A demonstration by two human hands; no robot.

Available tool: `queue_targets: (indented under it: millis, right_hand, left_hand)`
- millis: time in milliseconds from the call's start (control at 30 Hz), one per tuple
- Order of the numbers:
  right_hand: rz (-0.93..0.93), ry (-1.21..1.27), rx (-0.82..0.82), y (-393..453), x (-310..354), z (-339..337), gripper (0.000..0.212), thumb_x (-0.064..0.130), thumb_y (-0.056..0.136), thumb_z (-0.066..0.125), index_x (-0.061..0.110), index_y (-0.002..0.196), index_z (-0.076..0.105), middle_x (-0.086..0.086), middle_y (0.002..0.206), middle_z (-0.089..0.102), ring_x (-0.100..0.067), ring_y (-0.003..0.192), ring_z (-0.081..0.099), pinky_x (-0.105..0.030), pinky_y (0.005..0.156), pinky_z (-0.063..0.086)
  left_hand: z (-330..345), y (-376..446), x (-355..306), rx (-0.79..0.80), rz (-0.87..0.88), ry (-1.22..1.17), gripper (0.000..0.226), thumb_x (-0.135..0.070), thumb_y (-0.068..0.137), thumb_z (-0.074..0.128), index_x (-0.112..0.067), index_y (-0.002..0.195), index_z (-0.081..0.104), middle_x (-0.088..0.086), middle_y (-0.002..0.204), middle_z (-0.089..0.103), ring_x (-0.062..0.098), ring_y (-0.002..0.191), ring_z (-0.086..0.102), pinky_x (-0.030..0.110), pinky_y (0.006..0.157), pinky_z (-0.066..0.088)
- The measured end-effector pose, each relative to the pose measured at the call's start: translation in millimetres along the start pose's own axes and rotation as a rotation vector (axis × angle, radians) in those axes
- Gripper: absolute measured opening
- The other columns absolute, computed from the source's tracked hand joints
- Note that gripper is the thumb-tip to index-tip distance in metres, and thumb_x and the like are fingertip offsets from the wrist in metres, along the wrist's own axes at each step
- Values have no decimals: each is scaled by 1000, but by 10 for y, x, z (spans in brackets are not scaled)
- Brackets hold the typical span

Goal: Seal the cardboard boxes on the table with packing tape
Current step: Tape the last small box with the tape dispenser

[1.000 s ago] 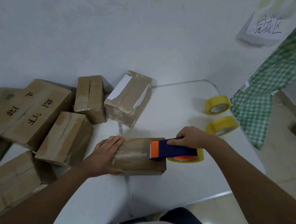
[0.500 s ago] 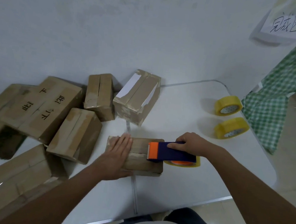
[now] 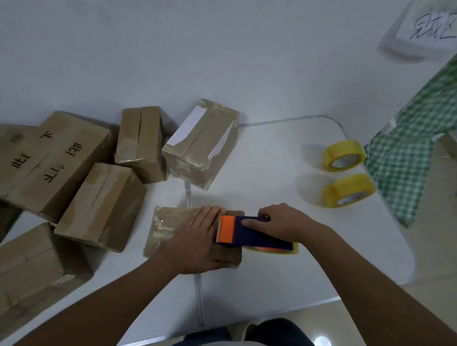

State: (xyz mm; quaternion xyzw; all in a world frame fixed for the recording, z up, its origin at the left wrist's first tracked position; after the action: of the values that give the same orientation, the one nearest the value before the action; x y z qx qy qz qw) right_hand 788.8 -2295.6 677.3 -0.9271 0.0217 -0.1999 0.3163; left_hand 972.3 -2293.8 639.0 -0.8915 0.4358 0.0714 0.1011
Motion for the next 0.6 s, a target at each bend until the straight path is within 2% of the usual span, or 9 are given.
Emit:
queue_targets:
  millis: [100, 267, 433, 500, 600]
  right_hand:
    - [-9, 62, -79, -12, -42, 6, 58, 73, 88, 41, 23, 109, 61, -1, 105, 66, -16, 89, 60, -30, 72, 47]
    - [-55, 195, -127, -35, -130, 15, 53, 71, 85, 51, 25, 107, 67, 2, 104, 68, -13, 90, 61, -31, 76, 52]
    - [3, 164, -130, -159, -646, -19, 61, 73, 81, 52, 17, 89, 73, -4, 84, 70, -17, 77, 65, -35, 71, 53]
    - [20, 153, -140, -180, -792, -20, 65, 75, 81, 52, 13, 86, 72, -8, 82, 70, -20, 76, 65, -37, 69, 52]
    - [1, 129, -142, -130, -764, 21, 62, 74, 82, 51, 15, 85, 71, -5, 81, 69, -19, 75, 64, -37, 69, 52]
  left_hand:
    - [-1, -14, -20, -39, 19, 26, 107, -89, 79, 40, -13, 153, 23, 12, 151, 36, 29, 143, 32, 48, 120, 25]
    - [62, -17, 18, 5, -33, 152, 109, -90, 80, 33, -9, 153, 30, 13, 152, 37, 30, 142, 34, 61, 117, 19]
    - [93, -21, 29, 6, -36, 200, 115, -90, 80, 33, -1, 153, 27, 16, 155, 34, 33, 142, 34, 63, 115, 20]
    - [81, -6, 19, 4, -35, 194, 116, -90, 80, 34, -2, 154, 25, 15, 155, 33, 32, 142, 33, 63, 115, 20]
    - [94, -6, 33, 25, -34, 190, 118, -92, 78, 33, -3, 155, 21, 14, 158, 29, 31, 145, 30, 63, 116, 19]
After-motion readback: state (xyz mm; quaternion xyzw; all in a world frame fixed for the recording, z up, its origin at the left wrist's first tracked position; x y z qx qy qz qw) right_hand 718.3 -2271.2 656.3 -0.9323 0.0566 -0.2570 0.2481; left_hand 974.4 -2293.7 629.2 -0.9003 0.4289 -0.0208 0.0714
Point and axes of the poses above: each hand's wrist, its own y-axis towards the middle knuckle, its own z-axis out of the palm, x = y × z, the point moved 7 cm from there along y, towards the middle knuckle
